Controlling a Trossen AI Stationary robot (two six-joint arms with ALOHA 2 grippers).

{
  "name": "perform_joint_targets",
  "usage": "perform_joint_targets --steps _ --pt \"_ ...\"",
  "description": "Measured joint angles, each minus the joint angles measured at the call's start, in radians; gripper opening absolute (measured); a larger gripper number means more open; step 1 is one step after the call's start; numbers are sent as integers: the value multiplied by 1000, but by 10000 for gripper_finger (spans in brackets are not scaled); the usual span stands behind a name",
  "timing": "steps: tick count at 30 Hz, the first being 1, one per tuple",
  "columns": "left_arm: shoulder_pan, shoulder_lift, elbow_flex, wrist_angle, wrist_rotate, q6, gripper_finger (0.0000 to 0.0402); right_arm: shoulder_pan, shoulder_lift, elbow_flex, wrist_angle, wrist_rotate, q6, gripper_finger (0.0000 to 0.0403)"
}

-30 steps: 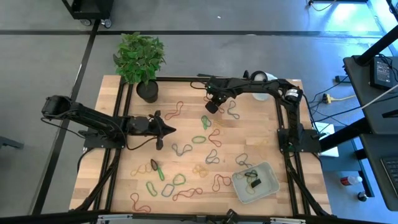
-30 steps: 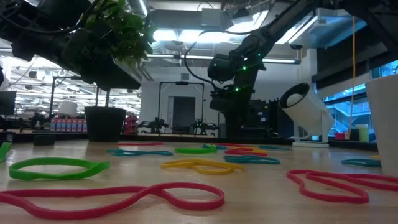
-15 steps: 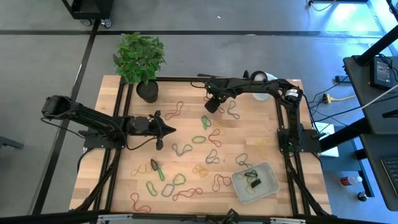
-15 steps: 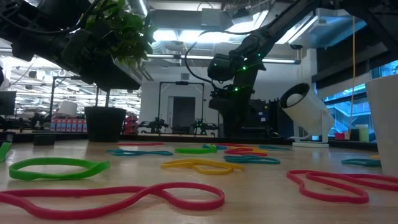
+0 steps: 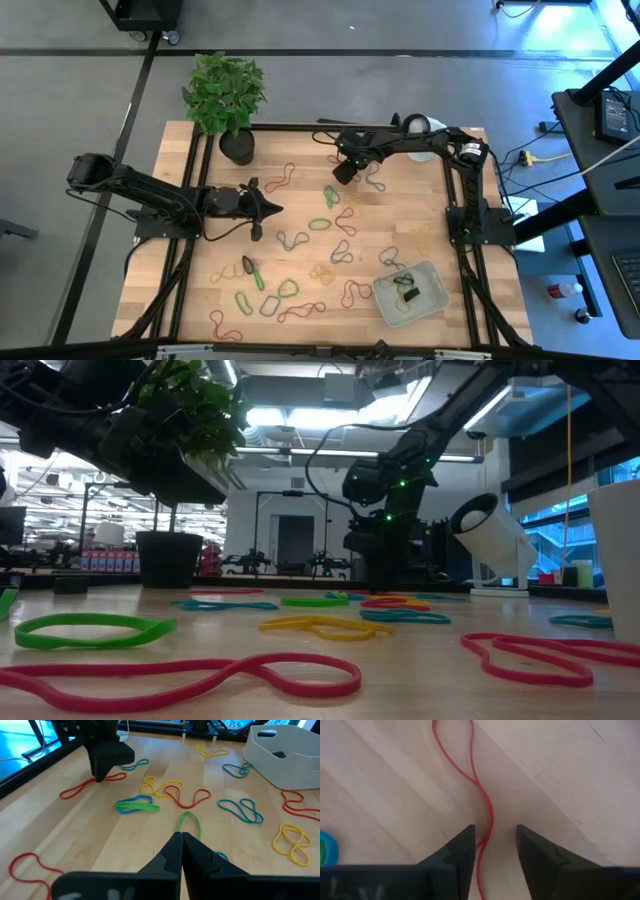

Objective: Pick and place rubber bands into bin
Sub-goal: Put the red rubber band into the white bin

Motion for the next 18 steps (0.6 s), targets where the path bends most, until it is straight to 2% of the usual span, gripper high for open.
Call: perform_joint_targets --steps 4,9,14,18 --pt "0 0 0 0 0 -1 2 0 -3 -30 14 2 -2 95" --pt "0 0 0 1 0 -2 1 6 -1 -36 8 2 -8 17" --pt "0 0 0 1 0 -9 2 22 -20 -30 1 6 -30 11" --pt "0 0 0 1 -5 -9 1 47 -87 -41 -41 -13 -38 3"
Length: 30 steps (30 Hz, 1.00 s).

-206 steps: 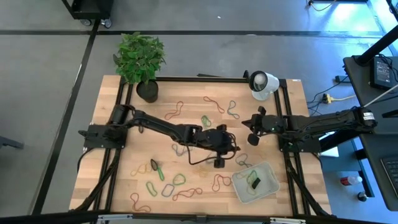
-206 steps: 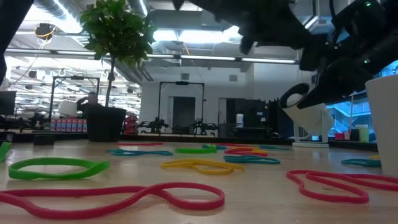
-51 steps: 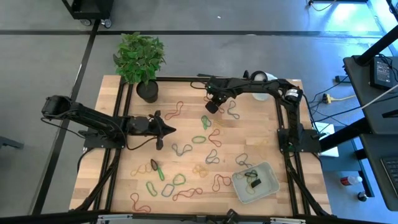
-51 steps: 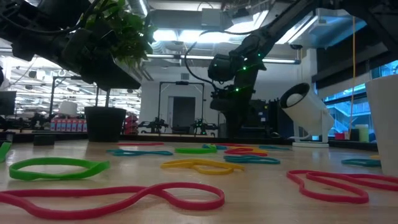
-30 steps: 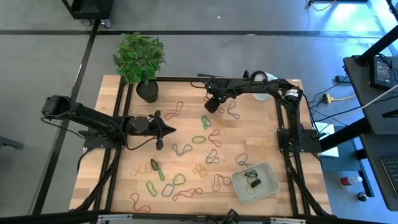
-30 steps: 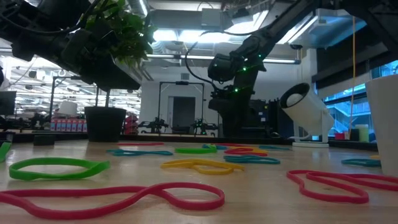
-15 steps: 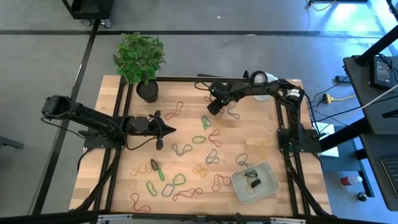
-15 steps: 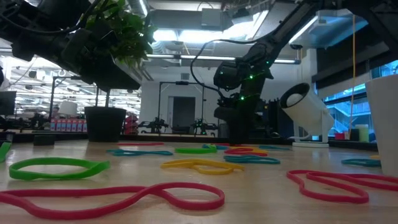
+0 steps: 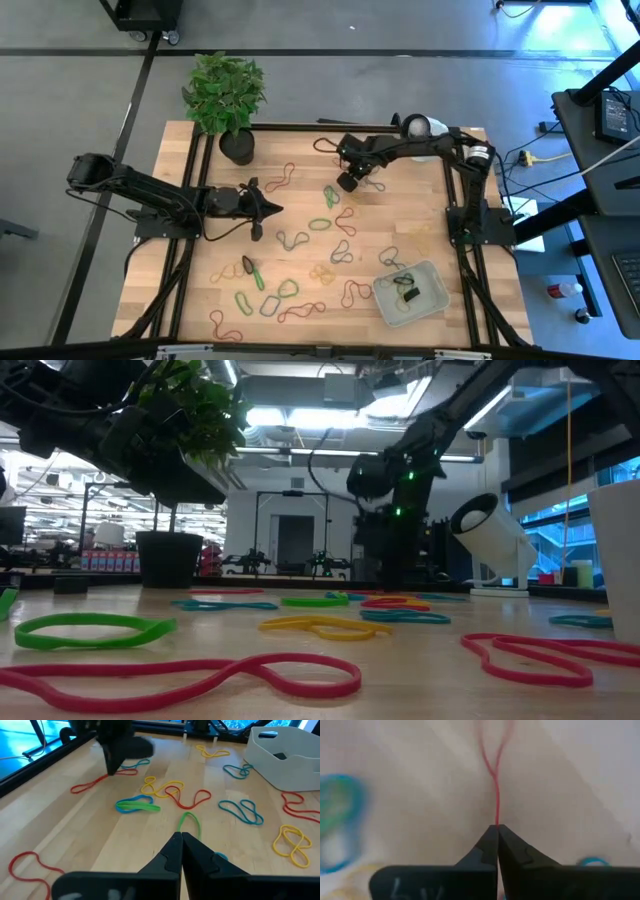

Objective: Pick and place rubber bands into bin
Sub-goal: Put the red rubber band into the white bin

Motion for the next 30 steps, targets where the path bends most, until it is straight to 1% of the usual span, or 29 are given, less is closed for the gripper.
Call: perform_joint_targets --steps 6,11,14,18,23,27,30 --pt "0 0 0 0 0 0 2 47 -169 5 -35 32 -7 2" --pt "0 0 0 4 -3 0 2 132 -348 -6 -105 119 -1 2" --pt "0 0 0 8 -3 4 4 200 -467 -33 -156 169 39 1" --pt "0 0 0 13 -4 8 1 314 -635 -99 -198 180 120 1" --pt "0 0 0 15 -4 -3 3 460 -830 -216 -219 193 270 0" --pt "0 0 0 15 -4 -3 1 583 -954 -315 -253 201 407 0" --pt "0 0 0 15 -21 -3 2 674 -1022 -386 -254 205 508 0"
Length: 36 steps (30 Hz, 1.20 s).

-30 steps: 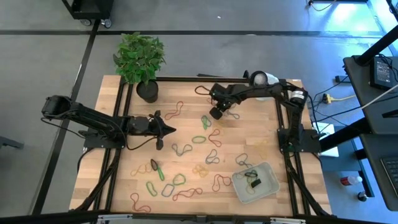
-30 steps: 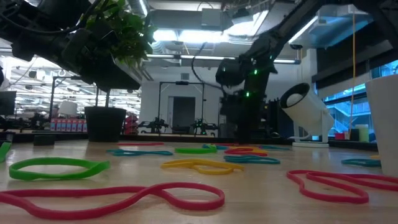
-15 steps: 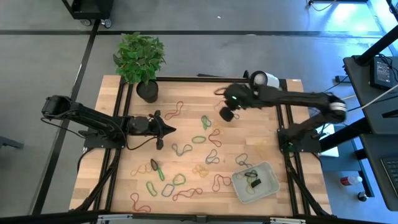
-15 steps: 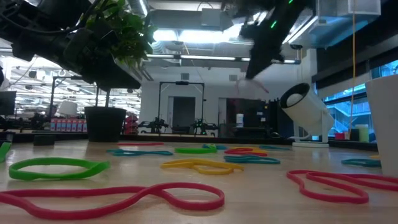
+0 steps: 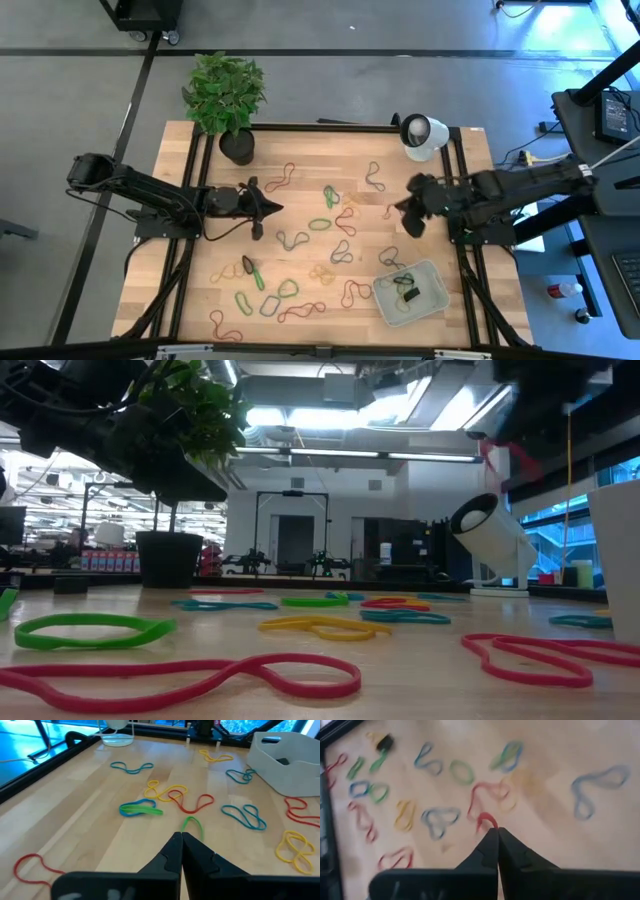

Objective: Pick and place rubber bands into bin
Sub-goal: Put the red rubber band into the white bin

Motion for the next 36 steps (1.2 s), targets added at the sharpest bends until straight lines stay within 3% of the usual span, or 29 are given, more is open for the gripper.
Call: perform_joint_targets --steps 5,12,28,36 --pt "0 0 0 0 -9 0 5 145 -46 -95 22 10 151 0" --pt "0 0 0 0 -9 -7 2 334 -4 -153 122 27 313 0" --pt "0 0 0 0 -9 -7 5 646 233 -145 231 45 800 0" --pt "0 0 0 0 -9 -8 2 725 358 -6 165 25 944 0"
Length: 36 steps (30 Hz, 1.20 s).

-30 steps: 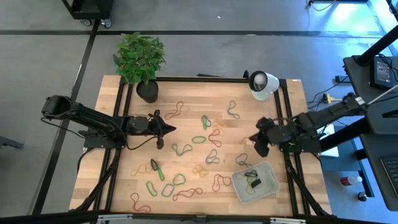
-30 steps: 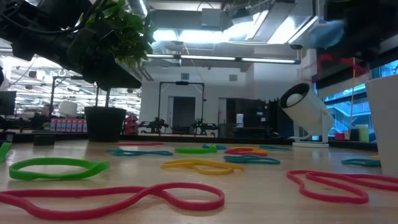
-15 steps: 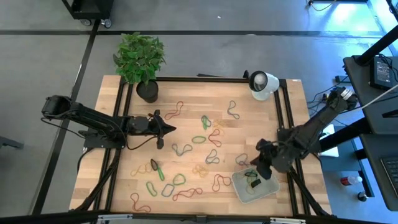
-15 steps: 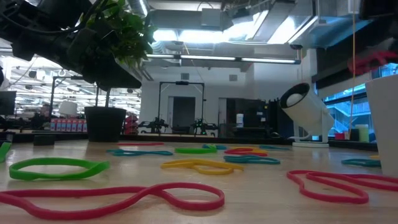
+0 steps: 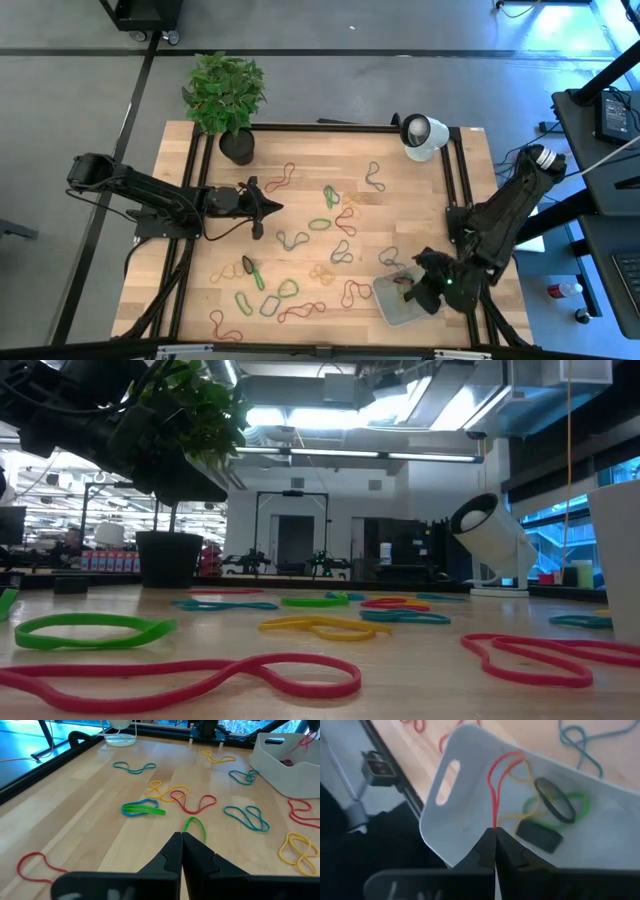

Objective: Pick and place rubber bands into bin
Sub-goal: Put the red rubber band into the white bin

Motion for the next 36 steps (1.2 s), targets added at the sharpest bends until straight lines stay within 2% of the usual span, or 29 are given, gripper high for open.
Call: perform_joint_targets --steps 5,9,15,22,36 --pt "0 0 0 0 0 0 5 10 93 123 -224 -54 103 0" --pt "0 0 0 0 0 0 1 10 154 151 -315 -116 177 0" --pt "0 0 0 0 0 0 5 -21 226 138 -305 -133 220 0" --pt "0 0 0 0 0 1 1 -63 267 138 -275 -138 198 13" --pt "0 0 0 0 0 3 3 -71 273 138 -282 -143 195 89"
